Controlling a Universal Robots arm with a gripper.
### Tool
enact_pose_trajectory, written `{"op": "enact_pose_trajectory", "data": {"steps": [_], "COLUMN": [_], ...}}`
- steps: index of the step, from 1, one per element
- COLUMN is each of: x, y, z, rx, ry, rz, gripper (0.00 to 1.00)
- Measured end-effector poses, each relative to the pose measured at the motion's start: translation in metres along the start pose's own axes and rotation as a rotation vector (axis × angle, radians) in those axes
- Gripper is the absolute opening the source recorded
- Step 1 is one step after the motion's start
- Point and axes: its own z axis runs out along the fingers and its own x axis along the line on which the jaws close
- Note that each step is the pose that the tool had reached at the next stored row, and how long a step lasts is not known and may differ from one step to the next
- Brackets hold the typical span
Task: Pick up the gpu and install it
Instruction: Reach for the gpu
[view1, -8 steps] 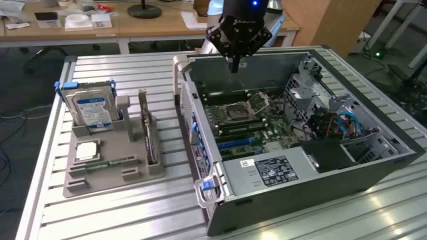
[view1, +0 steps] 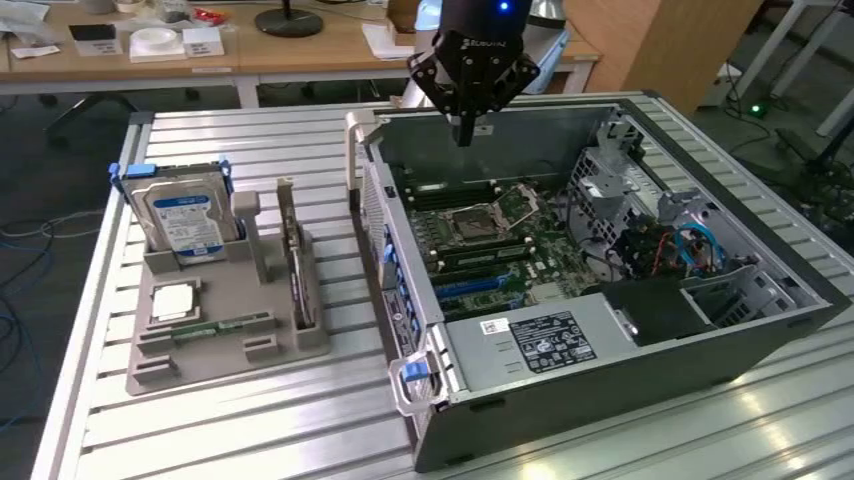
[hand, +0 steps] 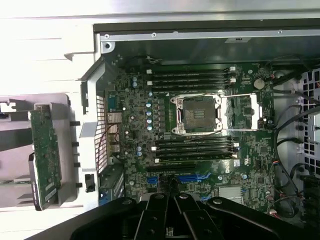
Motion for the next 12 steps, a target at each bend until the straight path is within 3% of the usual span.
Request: {"op": "enact_pose_trajectory", "data": {"steps": [12], "x": [0.023], "y": [-0.0018], "z": [-0.0005], "rx": [0.0], "ry": [-0.0001], "rz": [0.0], "gripper": [0.1]}}
